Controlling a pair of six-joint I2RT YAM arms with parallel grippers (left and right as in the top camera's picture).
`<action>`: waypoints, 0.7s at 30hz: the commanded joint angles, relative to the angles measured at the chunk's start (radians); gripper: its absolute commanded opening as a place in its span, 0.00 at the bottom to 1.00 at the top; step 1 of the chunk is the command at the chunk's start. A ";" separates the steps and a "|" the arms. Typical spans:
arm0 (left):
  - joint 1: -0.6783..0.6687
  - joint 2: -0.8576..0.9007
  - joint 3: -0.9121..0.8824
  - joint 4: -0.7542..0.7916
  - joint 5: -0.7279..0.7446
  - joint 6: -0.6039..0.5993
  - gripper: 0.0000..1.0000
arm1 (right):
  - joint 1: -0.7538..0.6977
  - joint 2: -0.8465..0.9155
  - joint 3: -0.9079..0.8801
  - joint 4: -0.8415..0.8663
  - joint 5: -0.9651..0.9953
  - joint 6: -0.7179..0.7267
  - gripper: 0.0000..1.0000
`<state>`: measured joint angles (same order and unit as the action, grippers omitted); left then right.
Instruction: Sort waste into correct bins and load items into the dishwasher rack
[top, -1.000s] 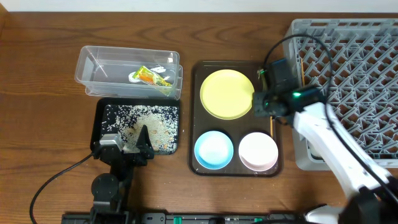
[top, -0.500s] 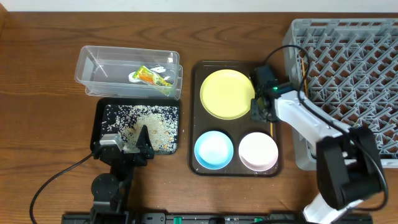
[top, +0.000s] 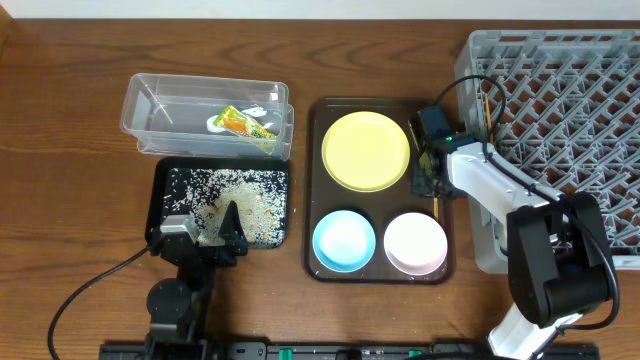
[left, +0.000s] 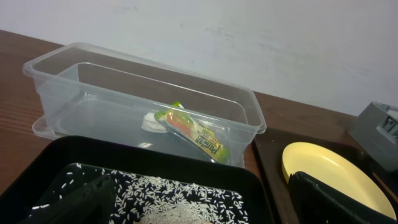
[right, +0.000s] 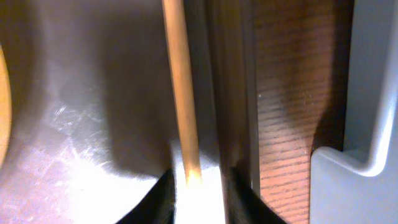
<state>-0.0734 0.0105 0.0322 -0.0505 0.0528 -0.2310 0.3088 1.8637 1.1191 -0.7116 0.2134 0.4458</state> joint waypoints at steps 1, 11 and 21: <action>0.005 -0.006 -0.028 -0.014 -0.001 0.009 0.91 | -0.010 -0.010 -0.035 0.018 -0.001 0.006 0.16; 0.005 -0.006 -0.028 -0.014 -0.001 0.009 0.91 | -0.010 -0.031 -0.072 0.077 -0.090 0.009 0.01; 0.005 -0.006 -0.028 -0.014 0.000 0.009 0.91 | -0.034 -0.294 0.105 -0.060 -0.029 -0.132 0.01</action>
<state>-0.0734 0.0105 0.0322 -0.0505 0.0528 -0.2310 0.3069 1.6714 1.1725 -0.7643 0.1432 0.3752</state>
